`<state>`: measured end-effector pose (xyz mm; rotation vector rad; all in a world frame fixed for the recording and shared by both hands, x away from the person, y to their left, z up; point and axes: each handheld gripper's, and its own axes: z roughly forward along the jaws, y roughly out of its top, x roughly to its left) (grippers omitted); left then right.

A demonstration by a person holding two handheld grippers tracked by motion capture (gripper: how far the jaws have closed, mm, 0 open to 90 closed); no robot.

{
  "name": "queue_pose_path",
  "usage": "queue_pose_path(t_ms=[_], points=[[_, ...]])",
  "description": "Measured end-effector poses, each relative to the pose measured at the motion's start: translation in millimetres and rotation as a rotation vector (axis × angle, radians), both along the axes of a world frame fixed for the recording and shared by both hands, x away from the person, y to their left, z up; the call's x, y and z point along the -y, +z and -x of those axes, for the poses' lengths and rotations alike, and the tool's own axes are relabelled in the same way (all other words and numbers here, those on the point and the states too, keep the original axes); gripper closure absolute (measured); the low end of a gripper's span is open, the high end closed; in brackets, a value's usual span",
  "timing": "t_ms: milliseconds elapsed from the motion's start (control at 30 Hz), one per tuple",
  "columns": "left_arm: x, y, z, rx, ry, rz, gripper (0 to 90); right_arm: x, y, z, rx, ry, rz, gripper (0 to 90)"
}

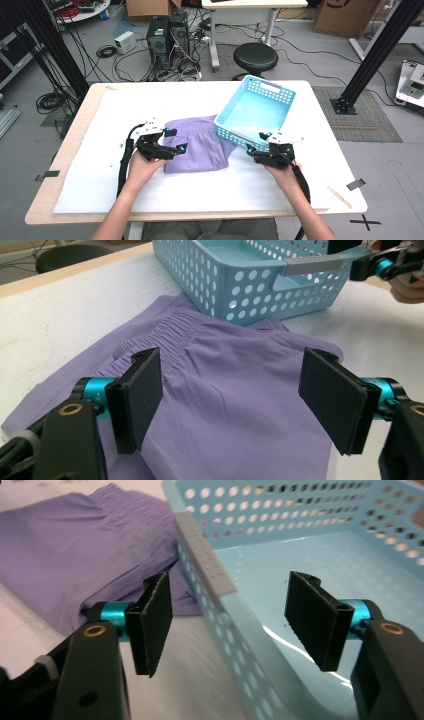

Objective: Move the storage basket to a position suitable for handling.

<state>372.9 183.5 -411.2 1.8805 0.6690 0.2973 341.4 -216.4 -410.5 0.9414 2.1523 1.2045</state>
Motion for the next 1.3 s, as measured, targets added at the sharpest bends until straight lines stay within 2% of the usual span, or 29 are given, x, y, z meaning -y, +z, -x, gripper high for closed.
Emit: queue_pose_path(t_ms=[200, 267, 333, 367, 400, 467, 533, 633, 767, 967, 1067, 1133, 1300], points=[[-0.9, -4.4, -2.2, -0.021, 0.000, 0.001, 25.7, -12.2, 8.6, -12.9, -0.046, -0.007, 0.059, 46.0], [-0.3, -4.9, -2.1, -0.024, -0.002, 0.001, 25.7, -16.8, 11.0, -17.1, -0.071, 0.014, 0.104, 53.0], [-0.1, -5.0, -2.2, -0.023, -0.002, -0.002, 25.7, -18.4, 11.8, -18.6, -0.080, 0.023, 0.124, 53.5], [0.3, -5.3, -2.2, -0.024, -0.003, -0.003, 25.7, -20.2, 13.3, -21.6, -0.100, 0.034, 0.140, 61.1], [0.6, -5.5, -2.1, -0.025, -0.004, -0.003, 25.7, -20.4, 13.8, -22.5, -0.117, 0.045, 0.145, 63.6], [0.5, -6.1, -2.4, -0.027, -0.006, -0.006, 25.7, -19.3, 14.4, -23.7, -0.122, 0.043, 0.155, 68.6], [0.7, -7.9, -2.9, -0.034, -0.002, -0.003, 25.7, -15.8, 14.9, -25.8, -0.141, 0.053, 0.133, 69.7], [0.1, -10.9, -4.6, -0.051, -0.004, -0.001, 25.7, -16.1, 16.8, -26.5, -0.160, 0.059, 0.130, 71.5], [-0.4, -12.5, -5.0, -0.058, -0.002, 0.001, 25.7, -18.0, 20.1, -25.9, -0.163, 0.066, 0.125, 74.9], [-0.9, -13.6, -5.6, -0.058, -0.002, 0.003, 25.7, -21.0, 33.5, -29.6, -0.173, 0.081, 0.075, 80.1], [-0.9, -14.0, -5.9, -0.060, -0.003, 0.002, 25.7, -25.2, 36.6, -32.1, -0.179, 0.073, 0.076, 80.3], [-1.0, -13.6, -5.4, -0.061, 0.000, 0.006, 25.7, -34.4, 42.5, -35.8, -0.182, 0.062, 0.075, 80.7], [-2.3, -13.5, -6.0, -0.059, 0.000, 0.008, 25.7, -46.3, 56.1, -42.3, -0.183, 0.037, 0.044, 80.8]])
